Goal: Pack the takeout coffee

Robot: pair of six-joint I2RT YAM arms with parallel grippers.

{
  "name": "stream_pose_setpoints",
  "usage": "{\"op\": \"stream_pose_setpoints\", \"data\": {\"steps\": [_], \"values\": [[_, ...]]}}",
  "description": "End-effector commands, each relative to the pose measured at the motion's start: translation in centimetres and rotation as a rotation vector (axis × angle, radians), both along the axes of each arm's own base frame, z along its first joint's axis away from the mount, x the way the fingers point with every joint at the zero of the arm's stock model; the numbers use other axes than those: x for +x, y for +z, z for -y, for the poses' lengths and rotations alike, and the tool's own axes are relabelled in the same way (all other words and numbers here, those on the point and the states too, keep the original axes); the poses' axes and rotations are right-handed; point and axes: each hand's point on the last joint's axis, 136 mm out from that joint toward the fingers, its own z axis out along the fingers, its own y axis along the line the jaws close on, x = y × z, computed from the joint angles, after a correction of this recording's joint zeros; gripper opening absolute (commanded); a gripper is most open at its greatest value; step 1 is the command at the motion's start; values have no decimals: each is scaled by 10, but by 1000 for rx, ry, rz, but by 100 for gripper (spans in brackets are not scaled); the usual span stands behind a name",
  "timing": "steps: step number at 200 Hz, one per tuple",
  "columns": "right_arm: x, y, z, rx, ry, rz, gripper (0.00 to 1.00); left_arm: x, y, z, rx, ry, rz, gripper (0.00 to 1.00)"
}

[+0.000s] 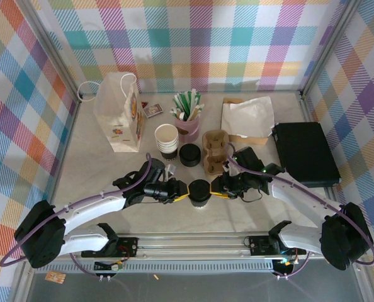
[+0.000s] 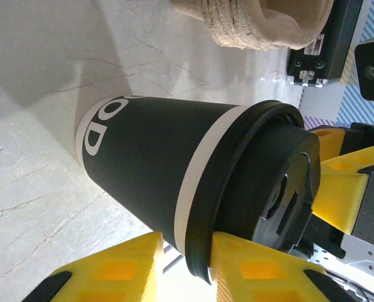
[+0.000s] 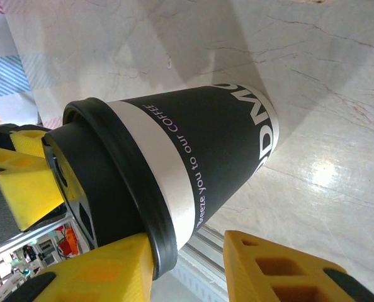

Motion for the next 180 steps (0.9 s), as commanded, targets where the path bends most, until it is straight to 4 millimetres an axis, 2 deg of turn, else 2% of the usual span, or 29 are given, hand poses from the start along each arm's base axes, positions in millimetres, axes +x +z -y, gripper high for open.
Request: {"op": "stream_pose_setpoints", "data": {"steps": [1,126,151,180], "values": [[-11,-17,9,-31,12,-34,35,-12,-28,-16,97,18,-62,25],[-13,-51,19,-36,-14,-92,35,-15,-37,-19,120,17,-82,25],[-14,-53,21,-30,-22,-103,35,-16,-36,-20,121,18,-80,25],[-13,-46,21,-27,-21,-97,35,-15,-34,-21,118,23,-72,25]]}}
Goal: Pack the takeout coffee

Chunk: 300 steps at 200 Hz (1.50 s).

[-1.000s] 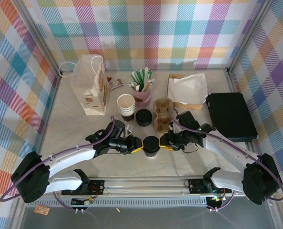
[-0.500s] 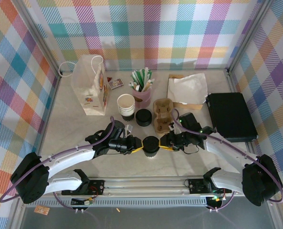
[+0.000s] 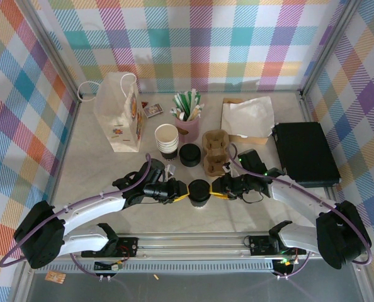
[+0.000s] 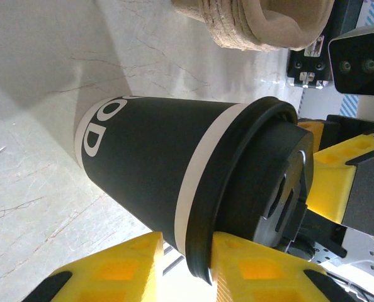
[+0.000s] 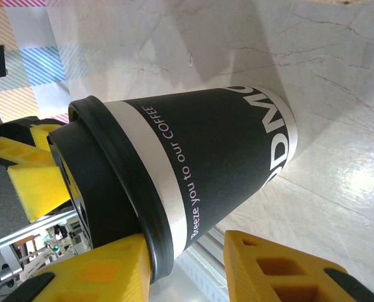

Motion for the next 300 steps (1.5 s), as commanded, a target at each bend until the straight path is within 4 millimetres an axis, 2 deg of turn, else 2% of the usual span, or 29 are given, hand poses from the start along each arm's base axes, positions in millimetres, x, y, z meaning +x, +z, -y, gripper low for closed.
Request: {"op": "stream_pose_setpoints", "data": {"steps": [1,60,124,196,235,300], "values": [[-15,-36,23,-153,-33,-87,36,-15,-33,-19,115,18,-76,25],[-20,-51,28,-177,-33,-113,37,-20,-53,-28,130,35,-94,24],[-23,-55,31,-188,-29,-128,37,-23,-67,-32,143,44,-109,24],[-9,-17,23,-164,0,-79,39,-6,-29,-23,130,48,-23,24],[-1,-3,16,-136,-3,-61,39,1,-15,-11,119,19,-9,25],[7,18,9,-95,-2,-34,40,9,3,-5,113,6,24,25]]}}
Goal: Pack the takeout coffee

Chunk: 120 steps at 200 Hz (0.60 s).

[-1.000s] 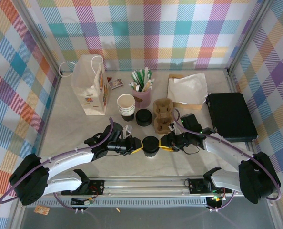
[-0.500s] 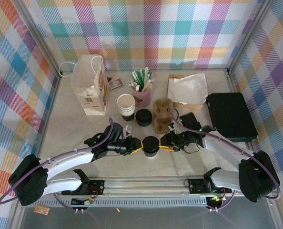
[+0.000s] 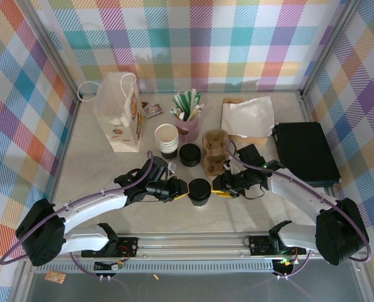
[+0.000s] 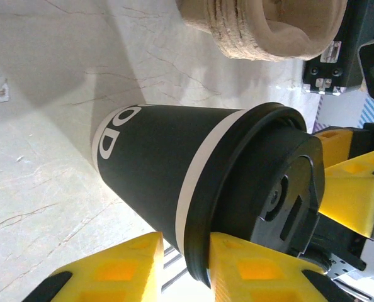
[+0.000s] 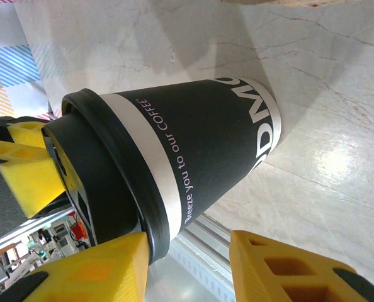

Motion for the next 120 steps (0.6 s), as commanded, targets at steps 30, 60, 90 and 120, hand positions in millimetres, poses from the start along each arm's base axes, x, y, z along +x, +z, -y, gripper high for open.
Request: {"op": "stream_pose_setpoints", "data": {"steps": [30,60,90,120], "values": [[1,11,1,-6,5,8,40,4,6,0,37,-11,14,26],[1,17,5,-29,21,33,41,6,13,4,25,-22,27,27],[3,27,10,-65,34,80,41,6,18,4,29,-30,32,27],[8,39,17,-113,57,146,41,2,20,-9,86,-23,37,28]]}}
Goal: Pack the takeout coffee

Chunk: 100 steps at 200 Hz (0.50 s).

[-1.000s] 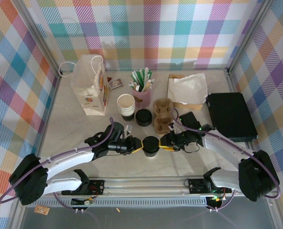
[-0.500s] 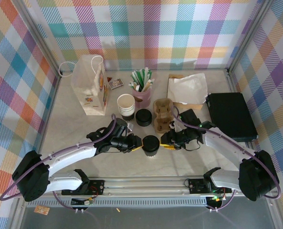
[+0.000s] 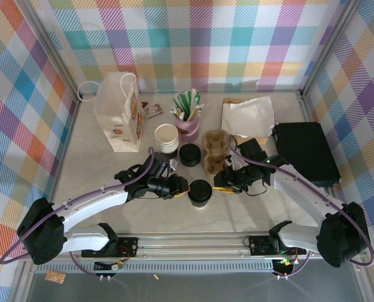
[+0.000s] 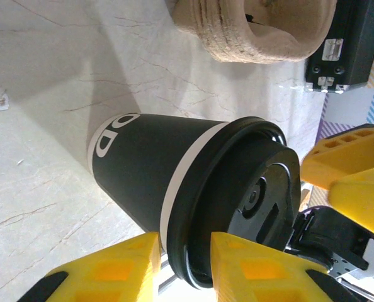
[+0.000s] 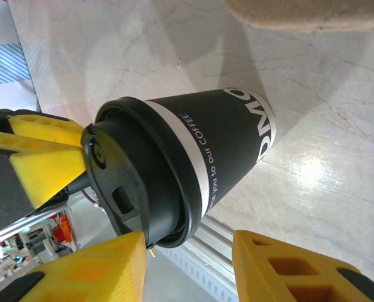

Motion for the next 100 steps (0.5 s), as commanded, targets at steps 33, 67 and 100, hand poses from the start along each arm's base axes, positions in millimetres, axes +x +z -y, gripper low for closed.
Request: {"op": "stream_pose_setpoints", "data": {"steps": [33,67,100], "values": [[14,33,13,-96,63,158,44,0,21,-28,106,19,98,29],[26,53,11,-113,101,241,44,4,35,-35,126,19,151,30],[34,71,9,-120,142,318,45,7,47,-39,145,12,192,30]]}}
